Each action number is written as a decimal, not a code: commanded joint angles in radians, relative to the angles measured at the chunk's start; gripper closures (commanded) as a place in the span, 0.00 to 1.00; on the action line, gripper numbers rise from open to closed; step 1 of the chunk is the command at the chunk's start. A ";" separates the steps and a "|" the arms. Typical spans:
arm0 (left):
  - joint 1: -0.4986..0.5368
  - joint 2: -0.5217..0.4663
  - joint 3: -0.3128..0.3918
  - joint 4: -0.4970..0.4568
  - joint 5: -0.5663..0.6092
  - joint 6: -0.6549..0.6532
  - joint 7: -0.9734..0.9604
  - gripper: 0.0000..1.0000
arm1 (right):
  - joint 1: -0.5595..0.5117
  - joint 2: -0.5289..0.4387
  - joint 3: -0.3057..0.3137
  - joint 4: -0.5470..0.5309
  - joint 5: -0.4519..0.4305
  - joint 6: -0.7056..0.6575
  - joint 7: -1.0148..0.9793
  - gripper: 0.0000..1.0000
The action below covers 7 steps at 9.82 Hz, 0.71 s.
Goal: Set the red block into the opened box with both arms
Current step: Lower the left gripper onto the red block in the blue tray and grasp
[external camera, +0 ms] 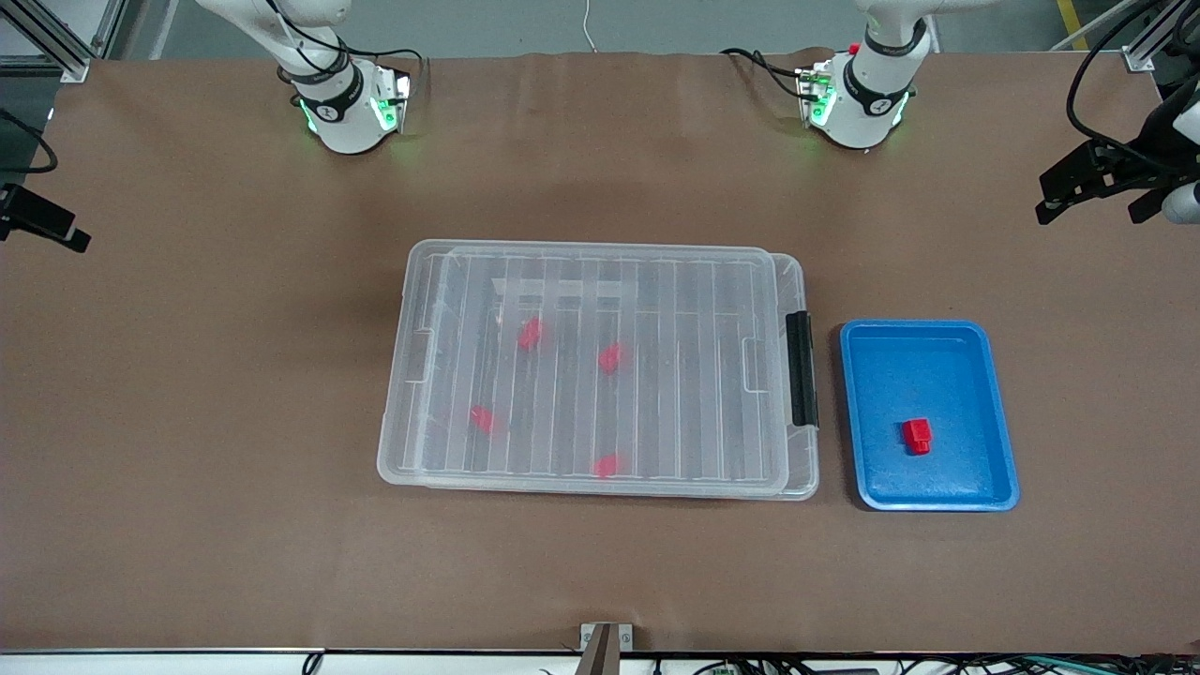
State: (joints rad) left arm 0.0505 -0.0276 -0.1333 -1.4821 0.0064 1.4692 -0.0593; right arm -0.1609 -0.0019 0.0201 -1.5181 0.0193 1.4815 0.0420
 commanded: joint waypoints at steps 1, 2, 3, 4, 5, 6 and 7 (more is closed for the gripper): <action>-0.001 0.018 -0.002 0.002 0.018 -0.033 0.012 0.00 | 0.000 -0.029 -0.002 -0.033 -0.005 0.008 -0.011 0.00; -0.009 0.023 0.000 0.002 0.021 -0.035 0.010 0.00 | 0.000 -0.029 -0.002 -0.033 -0.005 0.008 -0.011 0.00; -0.014 0.049 -0.006 0.000 0.044 -0.035 0.010 0.00 | 0.006 -0.027 0.000 -0.031 -0.005 0.008 -0.011 0.00; -0.017 0.098 -0.018 -0.009 0.047 -0.017 0.015 0.00 | 0.011 -0.021 0.004 -0.028 -0.008 0.007 -0.011 0.00; -0.015 0.141 -0.023 -0.055 0.044 0.070 0.015 0.00 | 0.014 -0.007 0.007 -0.024 -0.005 0.005 -0.013 0.00; -0.021 0.182 -0.025 -0.113 0.046 0.171 0.001 0.00 | 0.012 0.006 0.027 -0.025 0.004 0.010 -0.011 0.00; -0.012 0.245 -0.025 -0.179 0.046 0.295 -0.007 0.00 | 0.012 0.035 0.097 -0.027 0.008 0.017 0.004 0.00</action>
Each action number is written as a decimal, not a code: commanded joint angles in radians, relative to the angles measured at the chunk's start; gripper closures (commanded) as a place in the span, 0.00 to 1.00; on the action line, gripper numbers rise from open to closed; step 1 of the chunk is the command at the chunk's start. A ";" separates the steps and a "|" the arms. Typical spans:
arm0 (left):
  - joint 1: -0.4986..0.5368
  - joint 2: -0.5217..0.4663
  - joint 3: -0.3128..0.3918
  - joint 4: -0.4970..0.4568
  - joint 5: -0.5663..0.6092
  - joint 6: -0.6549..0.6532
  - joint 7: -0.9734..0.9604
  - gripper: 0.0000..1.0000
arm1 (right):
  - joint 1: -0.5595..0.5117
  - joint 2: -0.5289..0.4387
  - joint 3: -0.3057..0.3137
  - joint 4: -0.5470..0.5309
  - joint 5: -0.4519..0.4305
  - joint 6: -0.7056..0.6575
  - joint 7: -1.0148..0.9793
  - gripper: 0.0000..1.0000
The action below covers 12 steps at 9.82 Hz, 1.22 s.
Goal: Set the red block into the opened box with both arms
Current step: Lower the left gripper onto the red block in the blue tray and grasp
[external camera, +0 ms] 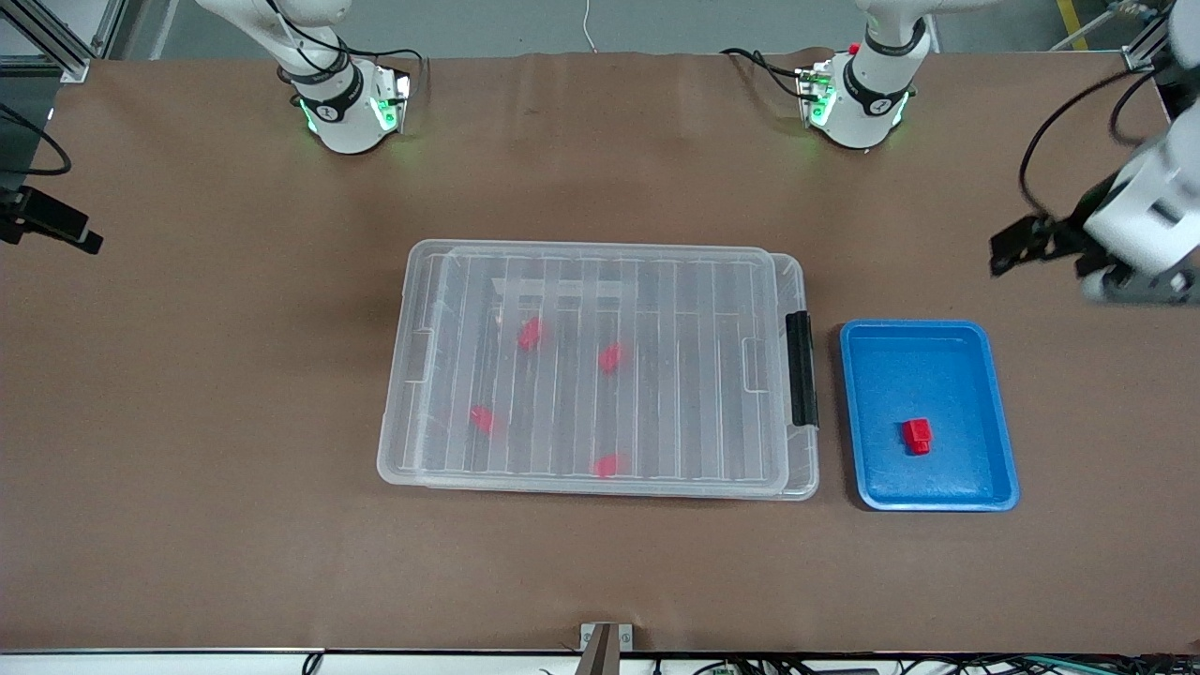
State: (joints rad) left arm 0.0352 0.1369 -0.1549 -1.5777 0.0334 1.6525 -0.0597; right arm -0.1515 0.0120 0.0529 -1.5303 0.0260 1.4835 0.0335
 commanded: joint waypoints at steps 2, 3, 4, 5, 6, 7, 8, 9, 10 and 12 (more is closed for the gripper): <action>0.018 0.179 0.008 -0.191 0.017 0.370 -0.014 0.00 | 0.021 0.136 0.186 -0.024 0.000 0.104 0.102 0.00; 0.055 0.254 0.008 -0.189 0.019 0.453 -0.023 0.00 | 0.071 0.210 0.197 -0.024 -0.001 0.183 0.177 0.00; 0.072 0.327 0.009 -0.174 0.019 0.520 -0.022 0.00 | 0.140 0.283 0.197 -0.024 -0.012 0.277 0.256 0.00; 0.083 0.402 0.012 -0.148 0.019 0.579 -0.014 0.00 | 0.192 0.333 0.196 -0.027 -0.018 0.326 0.313 0.00; 0.100 0.462 0.012 -0.124 0.020 0.611 0.000 0.00 | 0.228 0.353 0.196 -0.049 -0.059 0.354 0.333 0.00; 0.103 0.512 0.012 -0.098 0.037 0.647 0.000 0.00 | 0.242 0.355 0.197 -0.100 -0.102 0.412 0.335 0.00; 0.103 0.548 0.011 -0.088 0.062 0.673 -0.006 0.00 | 0.240 0.355 0.197 -0.164 -0.103 0.467 0.335 0.00; 0.100 0.576 0.011 -0.071 0.062 0.697 -0.020 0.00 | 0.248 0.353 0.197 -0.221 -0.104 0.518 0.335 0.00; 0.103 0.593 0.011 -0.067 0.062 0.714 -0.020 0.02 | 0.256 0.352 0.197 -0.246 -0.104 0.556 0.335 0.00; 0.101 0.612 0.011 -0.076 0.063 0.737 -0.011 0.33 | 0.250 0.353 0.197 -0.257 -0.107 0.563 0.333 0.00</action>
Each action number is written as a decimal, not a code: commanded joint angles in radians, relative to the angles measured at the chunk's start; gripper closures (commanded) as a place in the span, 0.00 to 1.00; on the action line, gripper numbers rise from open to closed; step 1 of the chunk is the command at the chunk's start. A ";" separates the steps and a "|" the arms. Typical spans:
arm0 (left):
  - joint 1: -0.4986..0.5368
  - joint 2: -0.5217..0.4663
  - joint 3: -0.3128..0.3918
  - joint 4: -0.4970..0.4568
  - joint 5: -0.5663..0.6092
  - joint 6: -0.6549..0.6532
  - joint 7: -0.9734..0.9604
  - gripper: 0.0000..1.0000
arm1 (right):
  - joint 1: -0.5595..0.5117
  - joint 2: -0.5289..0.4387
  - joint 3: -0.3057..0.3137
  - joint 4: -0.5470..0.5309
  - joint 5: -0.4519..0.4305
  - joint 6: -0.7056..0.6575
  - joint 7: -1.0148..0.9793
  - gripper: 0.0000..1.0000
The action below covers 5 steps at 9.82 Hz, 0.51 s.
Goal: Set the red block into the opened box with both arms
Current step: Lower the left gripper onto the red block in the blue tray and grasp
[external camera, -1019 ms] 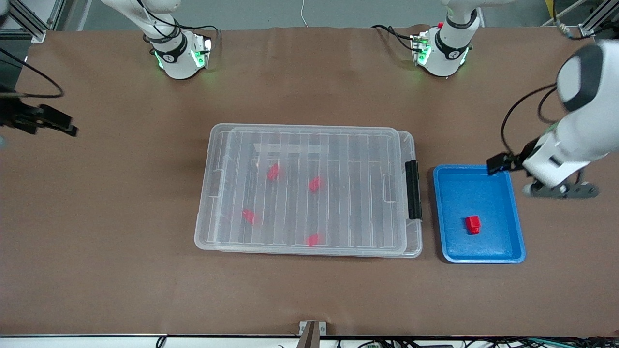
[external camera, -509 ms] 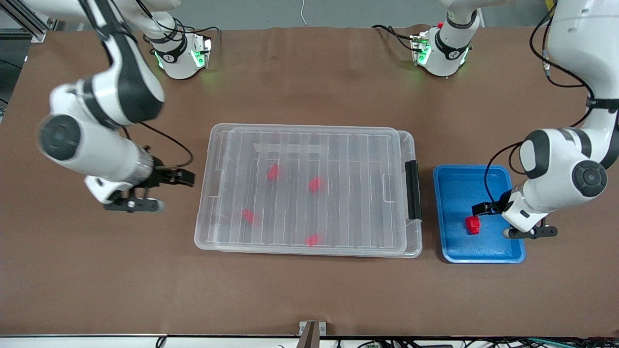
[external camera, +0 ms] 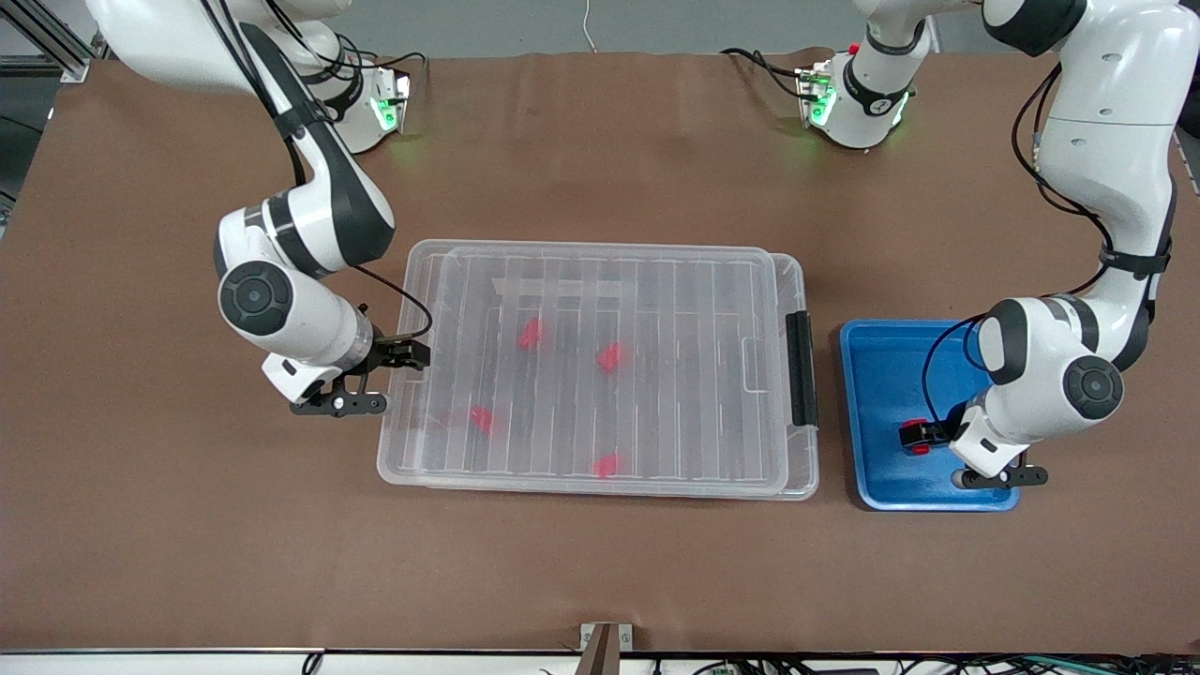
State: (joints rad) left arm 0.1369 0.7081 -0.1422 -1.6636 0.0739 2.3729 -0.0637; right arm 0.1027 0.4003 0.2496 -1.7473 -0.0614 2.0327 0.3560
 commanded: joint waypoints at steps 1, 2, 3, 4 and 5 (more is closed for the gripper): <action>0.000 0.050 -0.002 0.007 0.023 0.017 -0.002 0.52 | -0.006 -0.038 0.000 -0.044 -0.026 0.012 0.011 0.00; 0.000 0.054 -0.002 0.007 0.023 0.017 0.004 0.65 | -0.017 -0.040 -0.001 -0.044 -0.032 0.011 0.009 0.00; 0.001 0.053 -0.002 -0.004 0.030 0.017 0.013 0.83 | -0.021 -0.043 -0.001 -0.046 -0.038 0.006 0.009 0.00; 0.000 0.048 -0.003 -0.005 0.030 0.017 0.034 0.96 | -0.031 -0.044 -0.001 -0.047 -0.044 0.003 0.006 0.00; -0.003 0.044 -0.003 0.002 0.030 0.011 0.054 0.98 | -0.034 -0.044 -0.001 -0.049 -0.055 -0.002 0.003 0.00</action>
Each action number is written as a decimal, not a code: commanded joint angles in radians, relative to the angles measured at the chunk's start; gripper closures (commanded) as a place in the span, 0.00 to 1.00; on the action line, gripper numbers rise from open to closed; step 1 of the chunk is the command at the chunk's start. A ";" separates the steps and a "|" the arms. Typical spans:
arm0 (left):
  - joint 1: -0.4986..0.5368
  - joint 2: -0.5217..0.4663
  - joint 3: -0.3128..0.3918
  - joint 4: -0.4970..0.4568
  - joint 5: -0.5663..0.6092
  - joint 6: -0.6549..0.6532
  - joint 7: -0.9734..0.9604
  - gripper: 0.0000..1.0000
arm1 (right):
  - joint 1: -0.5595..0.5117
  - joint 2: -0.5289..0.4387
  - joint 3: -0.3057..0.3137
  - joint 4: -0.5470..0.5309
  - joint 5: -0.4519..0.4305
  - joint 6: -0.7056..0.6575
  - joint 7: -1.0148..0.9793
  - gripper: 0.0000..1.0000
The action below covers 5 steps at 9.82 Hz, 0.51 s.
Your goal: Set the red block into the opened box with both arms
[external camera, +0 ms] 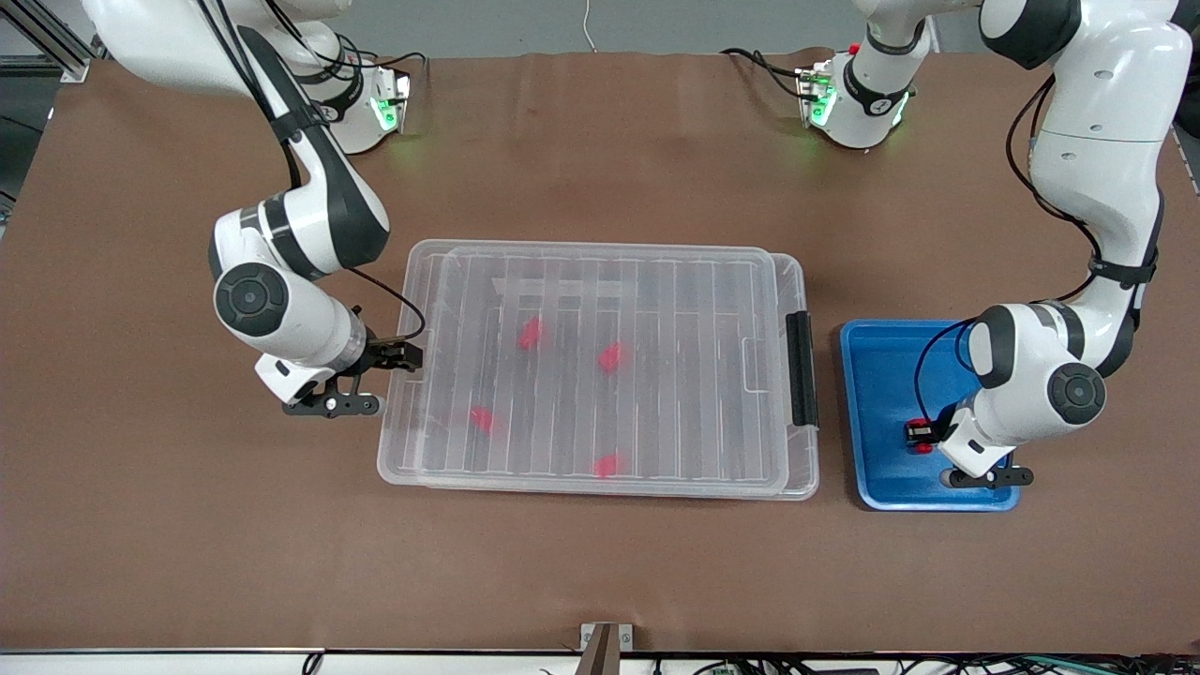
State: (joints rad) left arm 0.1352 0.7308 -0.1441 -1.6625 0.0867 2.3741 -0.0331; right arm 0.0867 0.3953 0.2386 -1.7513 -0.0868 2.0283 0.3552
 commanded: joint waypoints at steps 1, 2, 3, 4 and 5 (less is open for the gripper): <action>0.000 0.004 -0.006 0.006 0.018 0.005 0.033 0.98 | -0.033 -0.041 0.008 -0.042 -0.053 -0.023 0.004 0.00; -0.008 -0.036 -0.008 0.007 0.018 -0.039 0.030 0.98 | -0.056 -0.042 0.008 -0.042 -0.071 -0.039 -0.004 0.00; -0.009 -0.080 -0.014 0.032 0.018 -0.129 0.022 0.98 | -0.073 -0.047 0.008 -0.042 -0.073 -0.049 -0.005 0.00; -0.009 -0.131 -0.037 0.049 0.018 -0.223 0.015 0.98 | -0.094 -0.055 0.008 -0.040 -0.073 -0.065 -0.018 0.00; -0.011 -0.164 -0.063 0.072 0.018 -0.292 -0.013 0.98 | -0.117 -0.056 0.007 -0.040 -0.073 -0.088 -0.060 0.00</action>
State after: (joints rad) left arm 0.1296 0.6102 -0.1851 -1.5871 0.0871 2.1564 -0.0158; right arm 0.0059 0.3785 0.2367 -1.7524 -0.1380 1.9570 0.3294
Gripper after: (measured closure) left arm 0.643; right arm 0.000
